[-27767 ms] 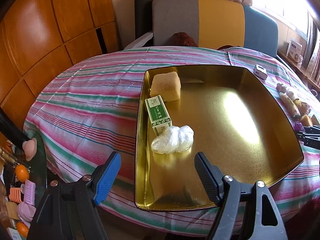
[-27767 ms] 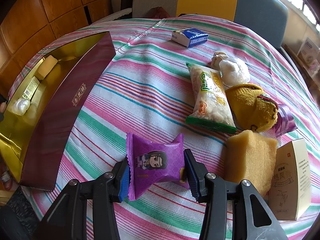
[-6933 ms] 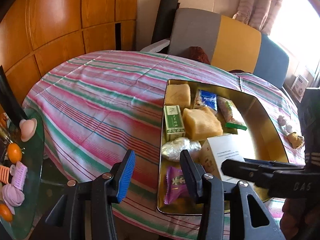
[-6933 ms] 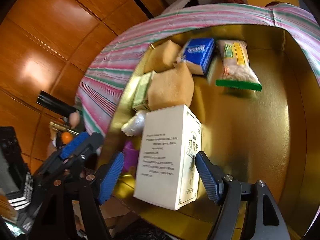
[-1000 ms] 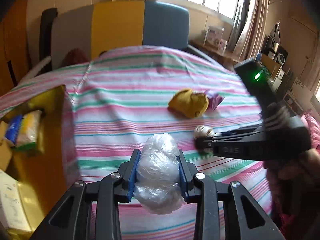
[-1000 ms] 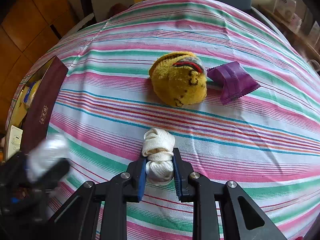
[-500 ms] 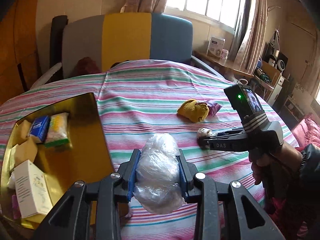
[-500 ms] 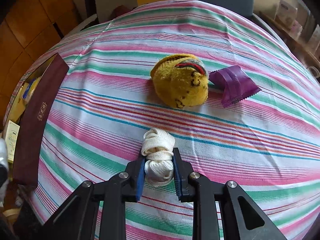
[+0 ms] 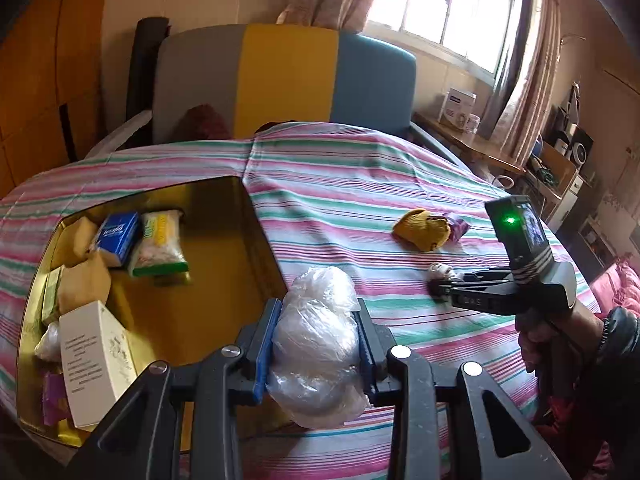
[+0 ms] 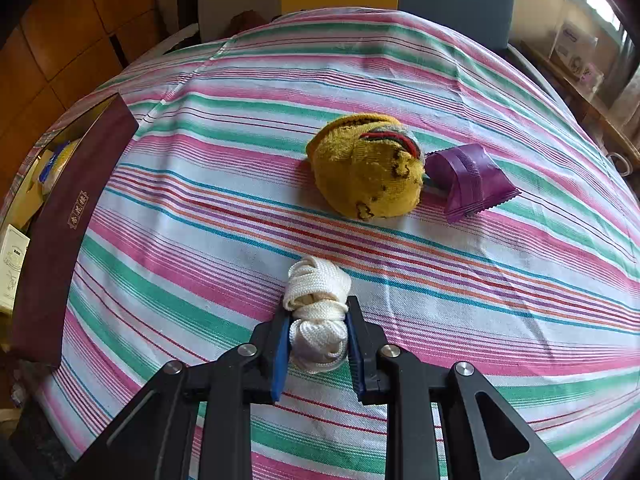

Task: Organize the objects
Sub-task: 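Release the plastic bag in the gold tray with the left tool while the right tool holds the white bundle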

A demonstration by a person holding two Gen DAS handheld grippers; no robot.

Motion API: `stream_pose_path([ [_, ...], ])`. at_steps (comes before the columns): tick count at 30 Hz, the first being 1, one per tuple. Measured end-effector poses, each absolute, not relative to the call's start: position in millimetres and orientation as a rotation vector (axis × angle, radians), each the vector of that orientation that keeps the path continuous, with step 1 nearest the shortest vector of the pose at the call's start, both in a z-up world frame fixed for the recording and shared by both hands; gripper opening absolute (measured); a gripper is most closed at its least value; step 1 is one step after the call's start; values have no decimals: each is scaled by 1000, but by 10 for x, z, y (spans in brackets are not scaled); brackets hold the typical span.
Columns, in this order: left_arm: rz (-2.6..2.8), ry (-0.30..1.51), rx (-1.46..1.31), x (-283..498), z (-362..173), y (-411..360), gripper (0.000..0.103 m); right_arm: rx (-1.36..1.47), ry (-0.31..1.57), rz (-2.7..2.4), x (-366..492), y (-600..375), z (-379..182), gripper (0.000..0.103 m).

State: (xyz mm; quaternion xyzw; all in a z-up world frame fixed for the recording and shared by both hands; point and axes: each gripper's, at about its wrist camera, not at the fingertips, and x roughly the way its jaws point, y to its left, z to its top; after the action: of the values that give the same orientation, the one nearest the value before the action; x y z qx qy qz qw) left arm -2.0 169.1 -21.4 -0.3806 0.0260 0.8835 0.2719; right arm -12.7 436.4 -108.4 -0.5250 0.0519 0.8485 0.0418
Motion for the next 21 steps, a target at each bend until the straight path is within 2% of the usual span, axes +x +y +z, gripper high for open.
stream_pose_path([
  [13,2351,-270,-1278,-732,-372,1016,34,-1592,55,2604,-143,4277,-1082,25],
  [21,2325,-378,-1354,-1355,-421,1105,34,-1589,16,2604,-165,4245,-1077,25],
])
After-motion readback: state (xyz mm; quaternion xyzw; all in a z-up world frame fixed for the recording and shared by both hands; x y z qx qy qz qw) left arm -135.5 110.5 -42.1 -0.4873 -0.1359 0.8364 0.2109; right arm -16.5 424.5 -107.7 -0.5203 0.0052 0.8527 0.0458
